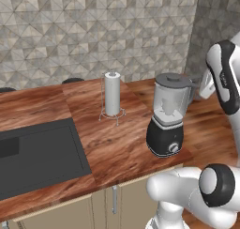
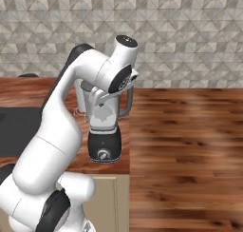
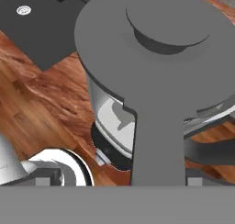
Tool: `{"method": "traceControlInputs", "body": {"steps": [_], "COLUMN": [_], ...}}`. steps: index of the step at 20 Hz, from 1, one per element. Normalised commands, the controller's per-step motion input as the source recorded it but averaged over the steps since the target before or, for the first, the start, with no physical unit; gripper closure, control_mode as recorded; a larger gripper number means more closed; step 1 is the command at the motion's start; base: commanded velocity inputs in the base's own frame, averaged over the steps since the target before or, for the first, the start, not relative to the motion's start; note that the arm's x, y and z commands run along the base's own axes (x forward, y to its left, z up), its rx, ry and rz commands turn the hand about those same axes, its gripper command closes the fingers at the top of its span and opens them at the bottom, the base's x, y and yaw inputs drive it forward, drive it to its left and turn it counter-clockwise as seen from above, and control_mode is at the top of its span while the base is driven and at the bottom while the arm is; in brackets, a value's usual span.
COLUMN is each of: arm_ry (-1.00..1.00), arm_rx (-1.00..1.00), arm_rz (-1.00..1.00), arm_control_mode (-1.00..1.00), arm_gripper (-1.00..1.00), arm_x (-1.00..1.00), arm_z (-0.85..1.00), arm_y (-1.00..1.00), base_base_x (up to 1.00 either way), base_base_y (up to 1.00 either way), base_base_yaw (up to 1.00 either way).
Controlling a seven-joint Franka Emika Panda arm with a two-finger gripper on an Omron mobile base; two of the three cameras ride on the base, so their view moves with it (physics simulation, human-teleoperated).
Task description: Grab the lemon wedge and garlic from the fridge, place them in the blender, close the lid, and turn on the blender to create a marinade.
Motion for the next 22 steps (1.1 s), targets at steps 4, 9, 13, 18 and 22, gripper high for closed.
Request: {"method": "traceControlInputs", "body": {"steps": [4, 9, 13, 18, 22], "arm_ry": [-0.17, -0.11, -0.08, -0.09, -0.08], "arm_rx": [0.0, 0.0, 0.02, 0.04, 0.02], "arm_rz": [0.0, 0.0, 0.0, -0.01, 0.0], "arm_control_mode": [-1.0, -1.0, -1.0, -1.0, -1.0], "arm_gripper": [-1.0, -1.0, -1.0, -1.0, -1.0], "arm_x": [-0.32, -0.31, -0.25, -0.1, -0.09], "arm_z": [-0.11, -0.08, -0.04, -0.11, -0.13], "arm_y": [-0.21, -0.35, -0.64, -0.75, -0.47], "base_base_x": [0.0, 0.0, 0.0, 0.0, 0.0], "base_base_y": [0.0, 0.0, 0.0, 0.0, 0.0], "base_base_yaw": [0.0, 0.0, 0.0, 0.0, 0.0]}}
